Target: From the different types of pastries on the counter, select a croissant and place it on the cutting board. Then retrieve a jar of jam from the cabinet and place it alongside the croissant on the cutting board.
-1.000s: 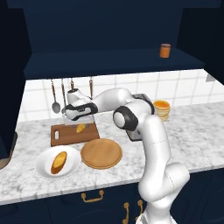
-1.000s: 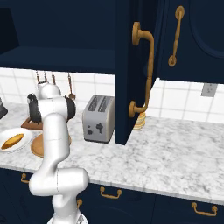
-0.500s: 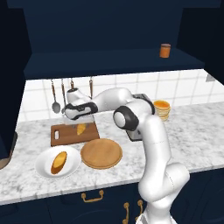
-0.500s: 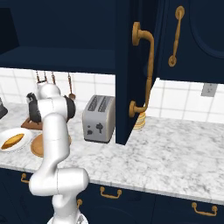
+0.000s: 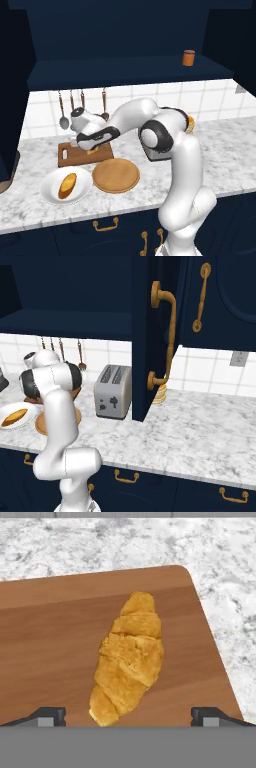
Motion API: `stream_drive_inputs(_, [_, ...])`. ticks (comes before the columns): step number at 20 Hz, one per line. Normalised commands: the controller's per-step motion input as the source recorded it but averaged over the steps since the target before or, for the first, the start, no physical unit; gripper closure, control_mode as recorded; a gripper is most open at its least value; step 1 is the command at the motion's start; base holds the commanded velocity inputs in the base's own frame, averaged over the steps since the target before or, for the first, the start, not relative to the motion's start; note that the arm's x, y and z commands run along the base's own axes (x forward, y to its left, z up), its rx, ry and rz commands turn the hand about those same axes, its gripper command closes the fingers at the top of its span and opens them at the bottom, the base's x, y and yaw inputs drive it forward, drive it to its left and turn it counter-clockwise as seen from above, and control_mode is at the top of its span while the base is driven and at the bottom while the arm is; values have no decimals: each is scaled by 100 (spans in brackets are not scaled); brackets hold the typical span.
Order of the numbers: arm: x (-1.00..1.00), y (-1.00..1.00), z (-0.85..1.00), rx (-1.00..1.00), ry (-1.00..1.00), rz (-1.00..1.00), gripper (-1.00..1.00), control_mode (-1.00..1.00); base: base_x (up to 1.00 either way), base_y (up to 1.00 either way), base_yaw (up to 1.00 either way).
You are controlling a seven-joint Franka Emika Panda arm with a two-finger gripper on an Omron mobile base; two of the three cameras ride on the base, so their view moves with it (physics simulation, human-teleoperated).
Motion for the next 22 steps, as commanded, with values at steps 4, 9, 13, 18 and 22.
stream_drive_inputs(4, [-82,-23,52,0,-25,-1,-100,-100,0,0,0])
stream_drive_inputs(9, [-54,-37,91,1,-16,0,-100,-100,0,0,0])
stream_drive_inputs(13, [-49,-42,84,4,-11,0,-100,-100,0,0,0])
stream_drive_inputs(18, [-39,-66,83,24,-1,0,-100,-100,0,0,0])
stream_drive_inputs(22, [-51,-46,88,12,-11,0,-100,-100,0,0,0])
